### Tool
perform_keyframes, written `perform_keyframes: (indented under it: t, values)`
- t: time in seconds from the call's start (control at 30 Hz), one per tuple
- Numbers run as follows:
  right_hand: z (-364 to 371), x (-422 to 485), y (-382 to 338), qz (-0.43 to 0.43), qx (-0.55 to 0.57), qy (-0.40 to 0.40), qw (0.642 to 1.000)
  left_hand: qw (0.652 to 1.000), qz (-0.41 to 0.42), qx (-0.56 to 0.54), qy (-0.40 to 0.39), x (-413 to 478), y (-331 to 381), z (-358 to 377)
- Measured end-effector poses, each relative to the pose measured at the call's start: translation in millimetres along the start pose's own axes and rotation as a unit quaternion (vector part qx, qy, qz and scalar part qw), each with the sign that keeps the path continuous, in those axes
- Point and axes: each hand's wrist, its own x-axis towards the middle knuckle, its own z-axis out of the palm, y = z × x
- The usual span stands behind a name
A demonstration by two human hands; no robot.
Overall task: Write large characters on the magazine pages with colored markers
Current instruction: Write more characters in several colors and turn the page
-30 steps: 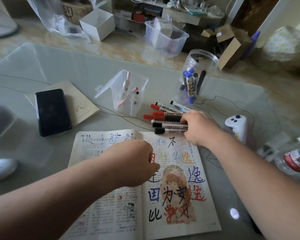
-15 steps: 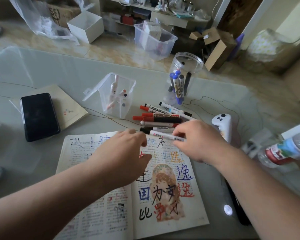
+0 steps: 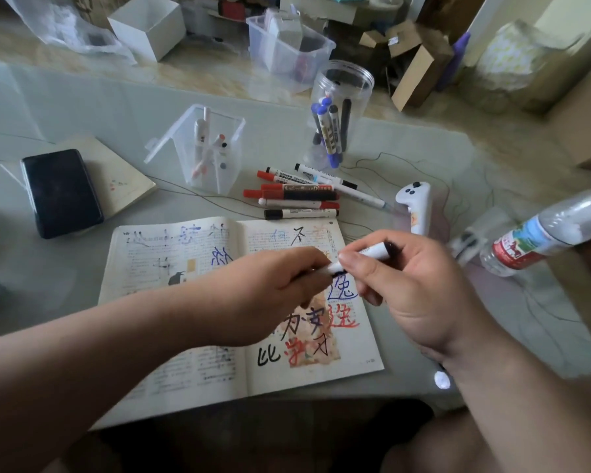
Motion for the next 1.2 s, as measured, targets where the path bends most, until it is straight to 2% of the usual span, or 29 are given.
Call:
perform_keyframes:
  t: [0.1, 0.23, 0.43, 0.63, 0.73, 0.83, 0.9, 0.97, 1.07, 1.2]
  values:
    - [6, -5, 8, 0.001, 0.081, 0.021, 0.997, 1.0, -0.013, -0.016, -0.006, -3, 1, 5]
    - [11, -9, 12, 0.0, 0.134, 0.037, 0.99, 0.998, -0.007, -0.056, -0.017, -5, -2, 14]
    - [18, -13, 15, -0.05, 0.138, -0.031, 0.989, 0.993, 0.08, -0.078, 0.042, -5, 6, 27]
    - [10, -14, 20, -0.02, 0.175, -0.028, 0.984, 0.994, 0.058, -0.093, 0.029, 9, 4, 34]
    - [6, -13, 21, -0.021, 0.173, -0.021, 0.984, 0.994, -0.009, -0.104, -0.02, 11, 6, 30]
    - [-2, -11, 33, -0.022, 0.126, 0.044, 0.991, 0.993, -0.07, -0.066, -0.075, 9, 7, 23]
    - [-9, -9, 46, -0.014, 0.095, 0.079, 0.992, 0.991, -0.112, -0.026, -0.071, 10, 0, 22]
    - [-15, -9, 58, 0.007, 0.056, 0.086, 0.995, 0.986, -0.148, 0.06, -0.052, 12, -13, 24]
    - [-17, -12, 69, 0.067, 0.002, 0.026, 0.997, 0.97, -0.172, 0.159, -0.06, 13, -27, 25]
    - [-15, -18, 77, 0.14, 0.01, -0.051, 0.989, 0.961, -0.171, 0.201, -0.08, 10, -34, 25]
